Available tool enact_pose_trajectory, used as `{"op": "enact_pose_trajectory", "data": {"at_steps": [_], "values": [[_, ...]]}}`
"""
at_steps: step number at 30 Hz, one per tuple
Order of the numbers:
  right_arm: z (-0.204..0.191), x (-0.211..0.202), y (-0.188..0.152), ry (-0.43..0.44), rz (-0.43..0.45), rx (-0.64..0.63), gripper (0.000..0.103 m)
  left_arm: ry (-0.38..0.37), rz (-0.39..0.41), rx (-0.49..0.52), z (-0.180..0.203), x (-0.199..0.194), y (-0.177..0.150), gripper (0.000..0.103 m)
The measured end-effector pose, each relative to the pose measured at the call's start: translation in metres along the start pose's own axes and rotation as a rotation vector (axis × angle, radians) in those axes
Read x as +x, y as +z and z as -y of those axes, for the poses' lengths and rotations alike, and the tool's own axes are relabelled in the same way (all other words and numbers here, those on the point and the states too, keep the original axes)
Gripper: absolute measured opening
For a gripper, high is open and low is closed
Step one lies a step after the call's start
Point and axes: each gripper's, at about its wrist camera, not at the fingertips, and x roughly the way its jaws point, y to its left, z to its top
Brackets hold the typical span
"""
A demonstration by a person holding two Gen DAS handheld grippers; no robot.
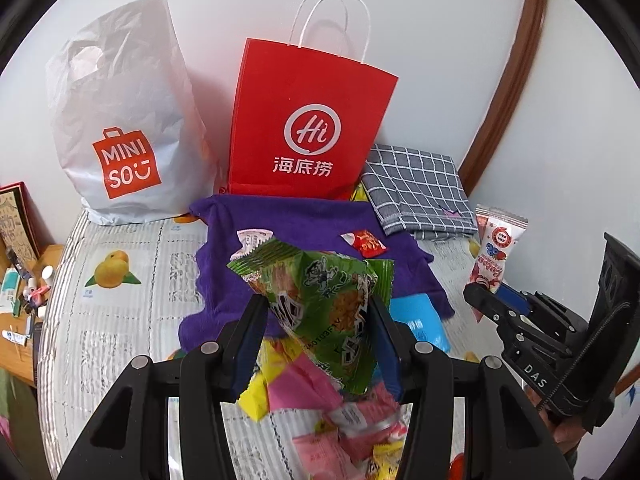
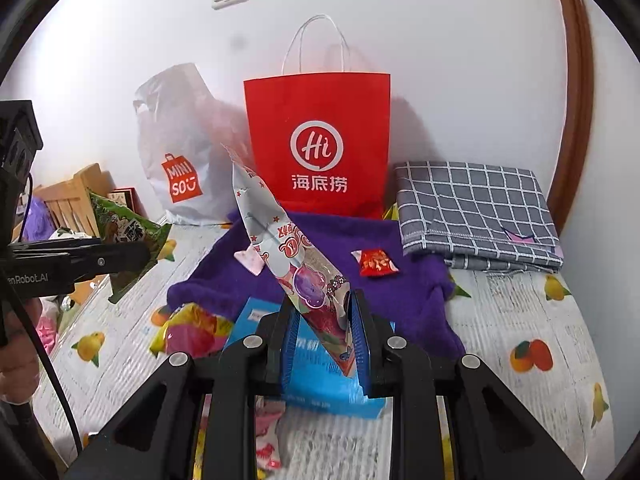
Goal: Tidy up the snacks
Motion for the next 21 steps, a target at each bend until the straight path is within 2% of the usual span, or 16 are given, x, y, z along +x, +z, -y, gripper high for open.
{"op": "enact_pose_trajectory", "data": {"at_steps": [7, 15, 18, 21], "values": [[0.011, 0.021, 0.024, 0.028, 0.039, 0.053, 0.025, 0.007, 0.015, 0.008, 0.001, 0.014, 0.026, 0.048], [0.016, 0.043, 0.051, 0.017, 0.090, 0.056, 0.025, -0.016, 0.016, -0.004, -0.002, 0.040, 0.052, 0.048], [0.020, 0.057, 0.049, 0.026, 0.105, 0.059, 0.025, -0.007, 0.003, -0.011, -0.007, 0.056, 0.052, 0.048], [0.025, 0.076, 0.043, 0.021, 0.079, 0.068, 0.025, 0.019, -0.034, -0.015, -0.014, 0.073, 0.049, 0.048]]}}
